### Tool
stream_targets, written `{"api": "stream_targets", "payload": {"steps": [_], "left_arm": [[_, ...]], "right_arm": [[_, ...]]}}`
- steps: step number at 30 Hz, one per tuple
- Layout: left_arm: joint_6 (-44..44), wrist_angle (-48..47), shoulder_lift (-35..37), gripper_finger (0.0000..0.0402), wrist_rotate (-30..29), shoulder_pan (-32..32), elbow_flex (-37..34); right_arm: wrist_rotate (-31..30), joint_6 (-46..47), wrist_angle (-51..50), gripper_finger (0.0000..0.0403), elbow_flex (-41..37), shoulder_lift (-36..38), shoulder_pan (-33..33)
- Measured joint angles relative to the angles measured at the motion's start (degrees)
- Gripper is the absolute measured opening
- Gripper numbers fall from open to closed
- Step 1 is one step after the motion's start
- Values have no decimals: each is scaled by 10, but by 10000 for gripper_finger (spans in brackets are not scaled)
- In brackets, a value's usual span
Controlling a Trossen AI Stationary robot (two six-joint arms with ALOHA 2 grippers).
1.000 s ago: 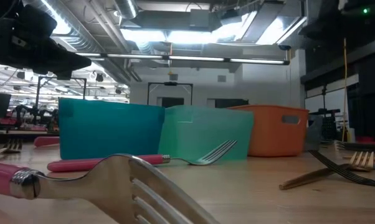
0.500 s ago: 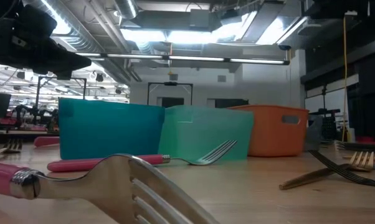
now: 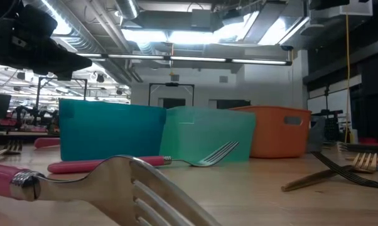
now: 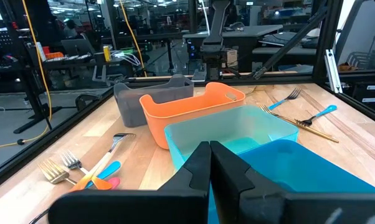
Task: Sort silverware by color (type)
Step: Put the orange fork into the black bin
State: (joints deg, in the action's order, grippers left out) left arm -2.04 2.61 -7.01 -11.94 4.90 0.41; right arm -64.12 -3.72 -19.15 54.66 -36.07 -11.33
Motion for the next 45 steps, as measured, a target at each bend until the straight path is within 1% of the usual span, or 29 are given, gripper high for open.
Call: {"api": "stream_targets", "payload": {"steps": [4, 9, 13, 16, 18, 19, 21, 24, 26, 32, 38, 45], "left_arm": [[0, 0, 0, 0, 0, 0, 0], [0, 0, 0, 0, 0, 0, 0], [0, 0, 0, 0, 0, 0, 0], [0, 0, 0, 0, 0, 0, 0], [0, 0, 0, 0, 0, 0, 0], [0, 0, 0, 0, 0, 0, 0], [0, 1, 0, 0, 0, 0, 0], [0, 1, 0, 0, 0, 0, 0], [0, 0, 0, 0, 0, 0, 0], [0, 0, -1, 0, -2, 0, 0], [0, 0, 0, 0, -6, 0, 0], [0, 0, 0, 0, -6, 0, 0]], "right_arm": [[60, 15, -39, 104, 24, -19, -71], [178, 62, -94, 104, 45, -57, -170], [282, 95, -150, 104, 58, -110, -257], [362, 101, -185, 104, 64, -160, -323], [400, 100, -202, 104, 67, -191, -362], [401, 99, -216, 104, 73, -204, -373], [425, 100, -231, 104, 89, -231, -388], [496, 116, -262, 104, 102, -281, -402], [528, 126, -273, 104, 104, -311, -418], [548, 125, -324, 104, 109, -378, -469], [576, 125, -355, 104, 111, -429, -472], [577, 125, -411, 104, 111, -480, -472]]}}
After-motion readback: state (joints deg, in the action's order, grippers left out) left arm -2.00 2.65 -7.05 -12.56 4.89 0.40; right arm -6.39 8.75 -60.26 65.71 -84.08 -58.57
